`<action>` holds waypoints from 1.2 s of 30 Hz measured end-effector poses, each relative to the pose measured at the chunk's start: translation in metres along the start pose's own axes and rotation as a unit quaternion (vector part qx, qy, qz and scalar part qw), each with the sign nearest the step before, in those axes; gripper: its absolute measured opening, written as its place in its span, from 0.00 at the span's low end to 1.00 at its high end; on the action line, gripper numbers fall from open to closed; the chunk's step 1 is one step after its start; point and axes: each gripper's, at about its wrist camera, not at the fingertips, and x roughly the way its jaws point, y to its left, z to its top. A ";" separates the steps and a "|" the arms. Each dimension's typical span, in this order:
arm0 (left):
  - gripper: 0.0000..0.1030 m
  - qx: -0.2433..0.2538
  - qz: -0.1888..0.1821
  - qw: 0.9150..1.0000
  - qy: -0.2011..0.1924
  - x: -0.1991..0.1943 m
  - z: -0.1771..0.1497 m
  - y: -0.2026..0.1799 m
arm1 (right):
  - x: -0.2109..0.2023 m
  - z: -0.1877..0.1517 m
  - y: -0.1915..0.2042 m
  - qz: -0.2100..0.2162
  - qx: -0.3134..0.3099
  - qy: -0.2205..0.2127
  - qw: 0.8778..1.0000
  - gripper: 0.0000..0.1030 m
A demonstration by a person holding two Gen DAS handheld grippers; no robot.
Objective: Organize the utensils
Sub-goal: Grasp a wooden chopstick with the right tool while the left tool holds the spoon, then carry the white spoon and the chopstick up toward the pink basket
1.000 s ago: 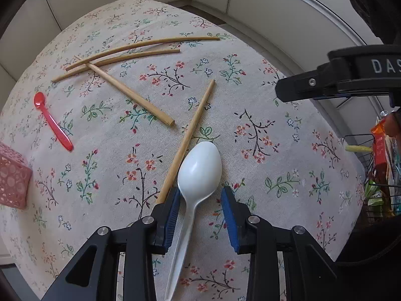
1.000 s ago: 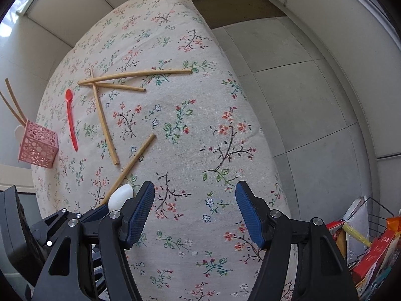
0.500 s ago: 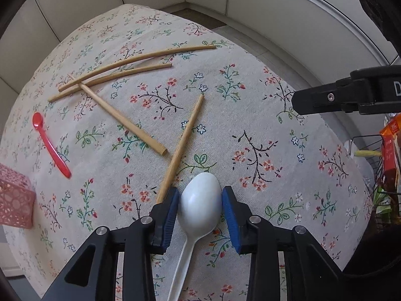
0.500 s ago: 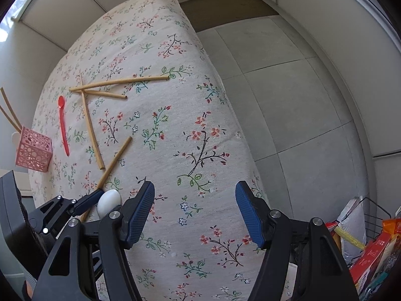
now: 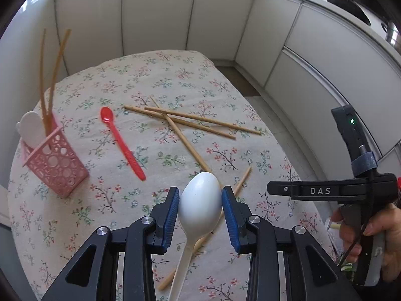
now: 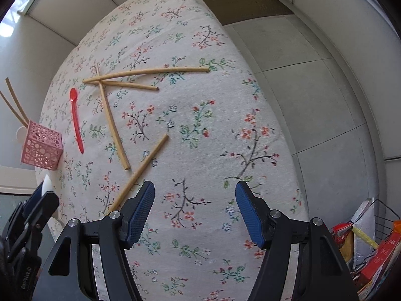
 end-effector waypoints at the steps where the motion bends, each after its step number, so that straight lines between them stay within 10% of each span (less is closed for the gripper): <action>1: 0.34 -0.009 0.000 1.000 -0.009 -0.006 0.000 0.007 | 0.003 0.002 0.005 0.003 0.000 0.001 1.000 0.67; 23: 0.34 -0.081 -0.011 0.995 -0.053 -0.053 -0.015 0.076 | 0.041 0.024 0.061 -0.095 0.006 -0.014 0.995 0.12; 36: 0.34 -0.100 -0.013 0.991 -0.083 -0.065 -0.015 0.082 | 0.010 0.009 0.072 -0.017 -0.074 -0.038 0.996 0.04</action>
